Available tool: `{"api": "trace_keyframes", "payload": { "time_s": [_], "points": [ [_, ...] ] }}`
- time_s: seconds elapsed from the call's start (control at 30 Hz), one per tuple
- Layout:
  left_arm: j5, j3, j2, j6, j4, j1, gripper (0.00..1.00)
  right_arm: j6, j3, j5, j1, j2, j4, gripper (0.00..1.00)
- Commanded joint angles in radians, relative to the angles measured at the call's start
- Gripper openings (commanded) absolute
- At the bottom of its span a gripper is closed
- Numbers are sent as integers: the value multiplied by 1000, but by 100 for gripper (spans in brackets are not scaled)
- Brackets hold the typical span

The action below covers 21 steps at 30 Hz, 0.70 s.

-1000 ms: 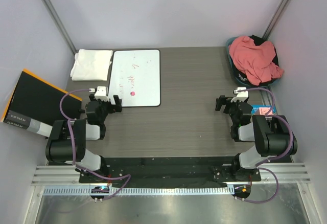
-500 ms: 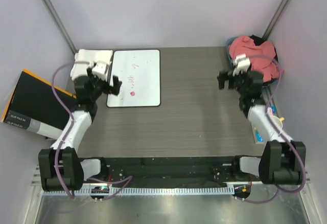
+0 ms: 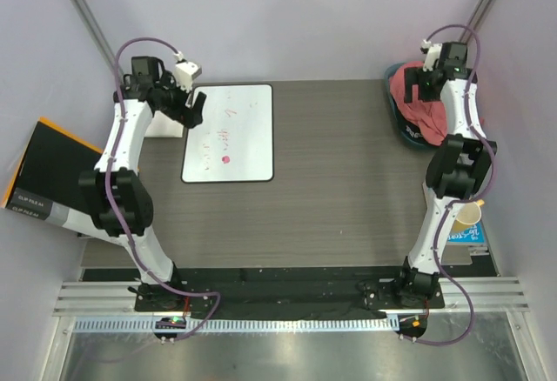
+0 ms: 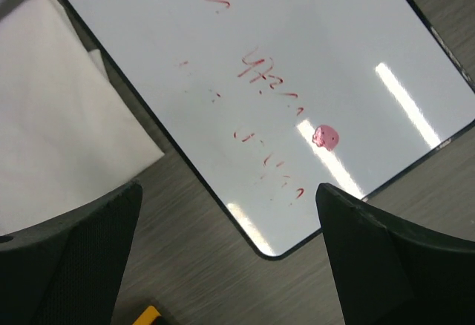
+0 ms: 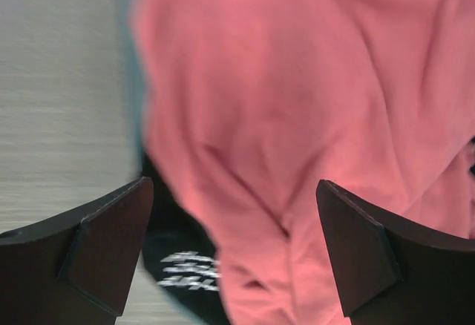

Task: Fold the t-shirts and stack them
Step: Grab crumpled tshirt from bin with the right arm

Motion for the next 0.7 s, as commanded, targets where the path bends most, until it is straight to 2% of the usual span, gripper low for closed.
{"api": "trace_keyframes", "payload": {
  "time_s": [0.0,0.1,0.2,0.23,0.4,0.43,0.53,0.67],
  "points": [
    [22,60,-10,91,-128,-7,100,-11,93,30,-72,39,-126,97],
    [17,42,-28,105,-102,-9,100,-31,98,70,-108,80,-105,95],
    [19,8,-48,106,-93,-12,100,-43,113,74,-125,100,-88,84],
    [17,-3,-54,109,-91,-16,100,-54,110,73,-126,103,-89,73],
    [9,-69,-90,111,-91,-30,100,-54,115,57,-123,87,-95,39],
    [8,-75,-93,111,-94,-30,100,-52,115,54,-123,81,-97,22],
    [9,-105,-108,109,-93,-30,100,-58,130,51,-122,47,-94,3],
    [12,-133,-126,105,-94,-59,99,-65,158,45,-111,-7,-91,1]
  ]
}}
